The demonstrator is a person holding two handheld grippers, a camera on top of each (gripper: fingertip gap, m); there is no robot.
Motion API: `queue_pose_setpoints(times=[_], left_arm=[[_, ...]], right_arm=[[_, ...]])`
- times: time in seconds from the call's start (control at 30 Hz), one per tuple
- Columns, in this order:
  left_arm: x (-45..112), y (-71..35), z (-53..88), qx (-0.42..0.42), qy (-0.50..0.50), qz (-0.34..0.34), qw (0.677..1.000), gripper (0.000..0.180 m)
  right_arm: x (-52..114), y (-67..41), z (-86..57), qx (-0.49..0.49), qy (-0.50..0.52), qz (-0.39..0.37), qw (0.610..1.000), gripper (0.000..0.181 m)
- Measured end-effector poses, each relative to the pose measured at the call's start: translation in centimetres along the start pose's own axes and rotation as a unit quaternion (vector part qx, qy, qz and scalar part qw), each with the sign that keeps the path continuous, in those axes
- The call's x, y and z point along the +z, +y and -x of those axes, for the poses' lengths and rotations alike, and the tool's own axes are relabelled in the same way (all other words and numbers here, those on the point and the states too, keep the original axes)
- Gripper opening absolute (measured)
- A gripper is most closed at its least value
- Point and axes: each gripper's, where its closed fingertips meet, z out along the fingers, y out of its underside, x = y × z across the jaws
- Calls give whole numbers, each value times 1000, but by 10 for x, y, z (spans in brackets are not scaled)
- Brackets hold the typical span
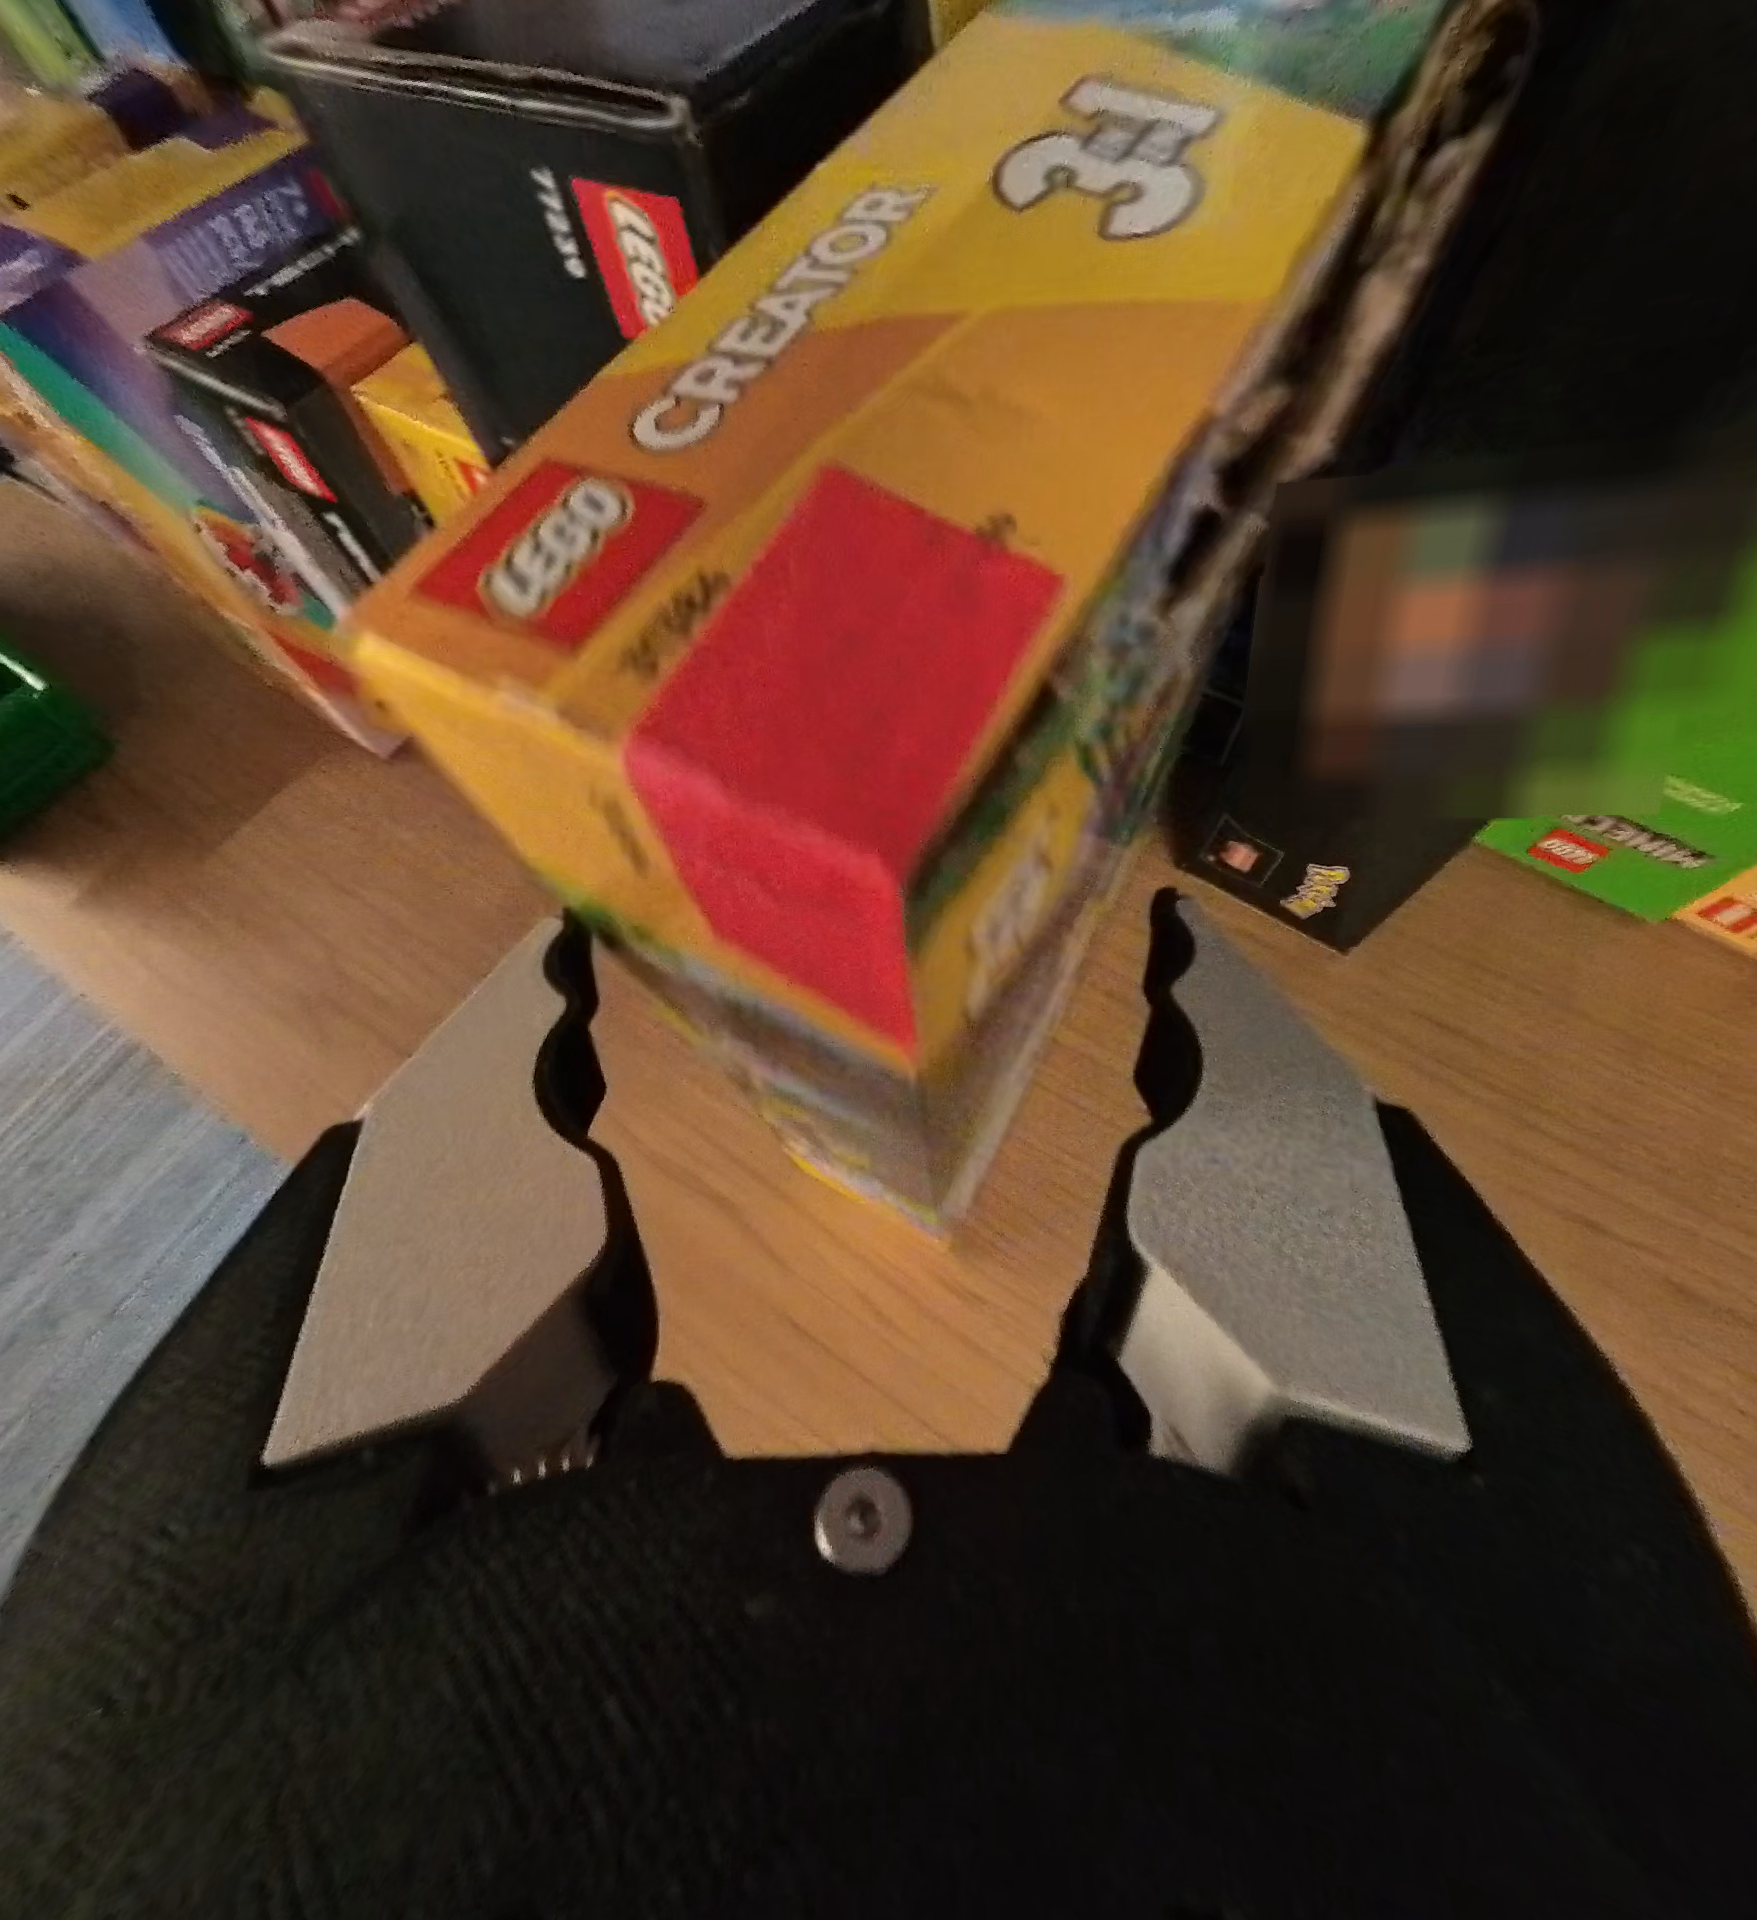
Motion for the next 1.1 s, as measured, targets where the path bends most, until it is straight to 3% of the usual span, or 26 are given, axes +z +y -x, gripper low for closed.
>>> queue_pose_setpoints(times=[0.13, 0.2, 0.27, 0.53, 0.7, 0.8, 0.9, 1.1], left_arm=[[-28, 14, 13, -24, -20, -19, 999, 28], [-39, 24, 19, -33, -31, -18, 999, 28], [-48, 33, 23, -37, -39, -15, 998, 28], [-65, 46, 19, -26, -46, -9, 999, 27], [-73, 53, 8, 2, -43, 10, 999, 27], [-85, 52, 2, 18, -46, 20, 999, 27], [-98, 49, -2, 38, -48, 25, 998, 27], [-118, 43, -5, 74, -32, 18, 997, 26]], right_arm=[[-22, 29, -3, -39, -8, 19, 999, 80], [-23, 46, -5, -55, -19, 44, 997, 35], [-19, 49, -11, -56, -13, 54, 997, 18], [1, 37, -20, -69, -15, 76, 995, 18], [10, 33, -20, -12, -24, 107, 994, 16], [15, 31, -24, 102, -15, 124, 987, 15], [17, 31, -26, 153, -13, 115, 982, 14], [-47, 74, -8, 74, -9, 98, 992, 9]])
